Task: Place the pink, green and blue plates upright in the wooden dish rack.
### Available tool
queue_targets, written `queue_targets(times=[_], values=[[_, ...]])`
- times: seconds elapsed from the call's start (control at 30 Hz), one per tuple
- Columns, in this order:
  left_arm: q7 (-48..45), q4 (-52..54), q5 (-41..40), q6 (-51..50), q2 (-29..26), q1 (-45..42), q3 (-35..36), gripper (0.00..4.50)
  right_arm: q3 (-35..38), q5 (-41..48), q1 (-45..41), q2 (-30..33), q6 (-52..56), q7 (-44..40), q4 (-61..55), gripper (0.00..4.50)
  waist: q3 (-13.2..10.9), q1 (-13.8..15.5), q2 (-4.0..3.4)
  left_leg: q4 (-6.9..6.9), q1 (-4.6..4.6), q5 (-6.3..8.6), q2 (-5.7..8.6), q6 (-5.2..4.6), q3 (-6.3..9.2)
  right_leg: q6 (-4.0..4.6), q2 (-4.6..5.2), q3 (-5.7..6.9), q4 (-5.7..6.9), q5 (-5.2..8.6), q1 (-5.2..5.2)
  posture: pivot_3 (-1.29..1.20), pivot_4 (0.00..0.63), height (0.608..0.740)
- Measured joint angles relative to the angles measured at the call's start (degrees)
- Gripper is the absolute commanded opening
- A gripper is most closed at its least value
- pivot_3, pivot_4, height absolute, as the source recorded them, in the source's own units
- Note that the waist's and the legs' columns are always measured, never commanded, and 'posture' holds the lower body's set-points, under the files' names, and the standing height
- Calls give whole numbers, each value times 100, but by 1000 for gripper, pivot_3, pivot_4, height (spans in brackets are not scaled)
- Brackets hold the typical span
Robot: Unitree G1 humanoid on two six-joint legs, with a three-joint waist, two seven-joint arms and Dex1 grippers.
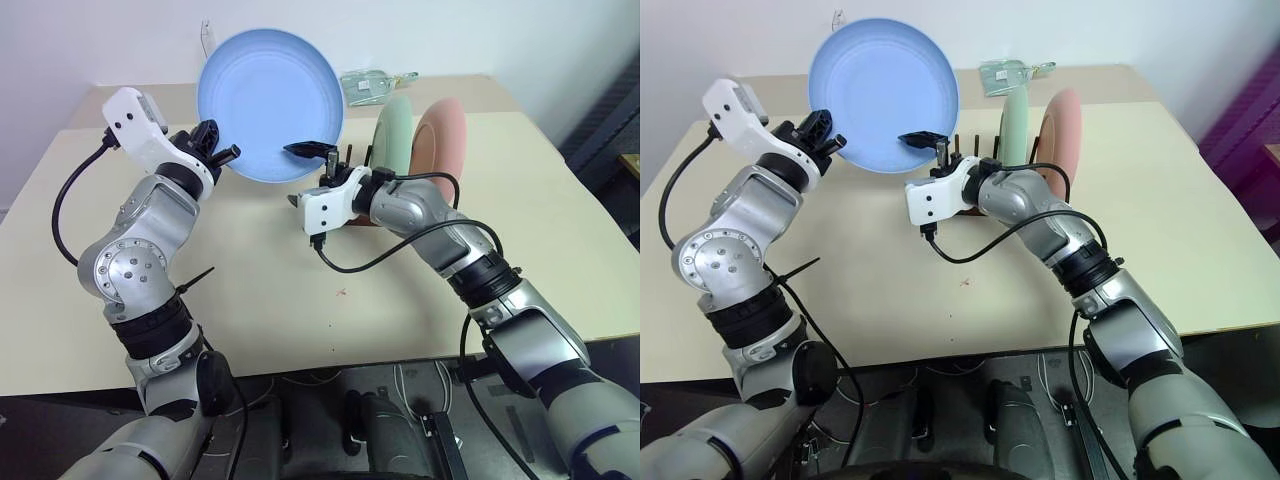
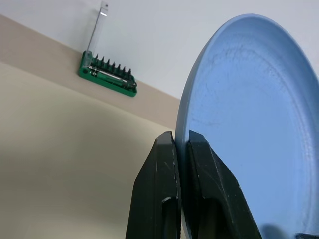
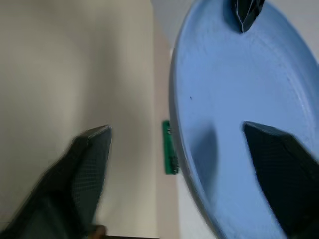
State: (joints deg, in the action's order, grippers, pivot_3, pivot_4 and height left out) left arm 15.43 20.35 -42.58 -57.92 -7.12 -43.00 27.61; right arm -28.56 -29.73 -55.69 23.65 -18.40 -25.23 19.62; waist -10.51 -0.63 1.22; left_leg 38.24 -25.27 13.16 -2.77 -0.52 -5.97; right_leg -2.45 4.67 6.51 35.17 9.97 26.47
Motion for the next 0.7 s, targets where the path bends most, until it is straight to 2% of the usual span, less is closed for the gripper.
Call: queue_targets(times=[0.17,0.2,0.3,0.43,0.53,0.7], values=[[-6,7,-65,-18,-42,0,-23,0,22,-334,-5,-3,2,204,98,41,0,0,0,0,0,0,0,0,0,0,0,0,0,0,0,0,150,730],[-6,8,-67,-17,-80,0,-34,0,13,-387,-4,-9,-43,203,101,41,-1,-3,-1,0,0,0,0,0,0,0,0,0,1,0,1,0,150,730],[-18,4,-183,69,-14,1,-7,1102,18,-467,-4,-9,-76,229,80,0,-1,-3,-1,0,0,0,0,1,0,0,0,0,0,0,0,0,150,730],[10,-27,-444,498,233,-14,205,3058,89,-504,-4,-11,-3,294,72,0,-1,1,0,1,0,-1,0,1,1,0,1,0,0,0,-1,0,150,730],[213,-194,-572,1314,332,-318,702,3058,100,-503,-4,-16,9,296,43,0,-3,-8,3,0,0,-2,0,3,0,1,-4,1,0,0,0,0,150,730],[246,-625,-32,2232,-715,-290,1050,3058,409,-7,49,-221,19,229,9,0,-4,-31,2,-9,6,-3,-2,5,-8,3,-9,0,1,1,0,0,150,730]])
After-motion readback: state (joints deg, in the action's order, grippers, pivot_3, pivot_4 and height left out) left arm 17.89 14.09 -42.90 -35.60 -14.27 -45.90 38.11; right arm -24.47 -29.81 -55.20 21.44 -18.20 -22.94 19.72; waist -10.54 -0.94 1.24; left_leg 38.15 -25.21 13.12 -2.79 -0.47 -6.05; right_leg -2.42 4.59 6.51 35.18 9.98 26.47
